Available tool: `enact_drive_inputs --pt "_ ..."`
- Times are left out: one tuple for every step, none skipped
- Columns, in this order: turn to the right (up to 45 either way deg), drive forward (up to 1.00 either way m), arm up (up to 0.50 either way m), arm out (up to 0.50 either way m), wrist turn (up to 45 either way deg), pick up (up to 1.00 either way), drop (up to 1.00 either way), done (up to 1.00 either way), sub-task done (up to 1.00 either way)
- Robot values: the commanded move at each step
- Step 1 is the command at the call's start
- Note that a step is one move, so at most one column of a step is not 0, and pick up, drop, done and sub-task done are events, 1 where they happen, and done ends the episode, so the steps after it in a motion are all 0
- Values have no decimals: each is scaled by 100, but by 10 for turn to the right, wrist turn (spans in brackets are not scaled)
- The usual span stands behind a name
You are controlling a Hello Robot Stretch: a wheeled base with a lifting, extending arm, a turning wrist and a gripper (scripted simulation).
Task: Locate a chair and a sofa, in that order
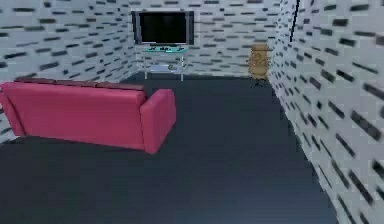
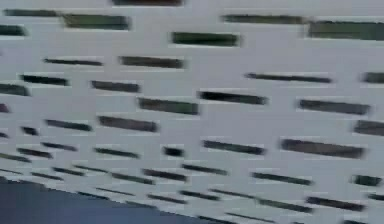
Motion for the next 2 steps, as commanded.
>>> enact_drive_inputs --pt "0 100 0 0 0 0 0 0 0" --pt "60 0 0 0 0 0 0 0 0"
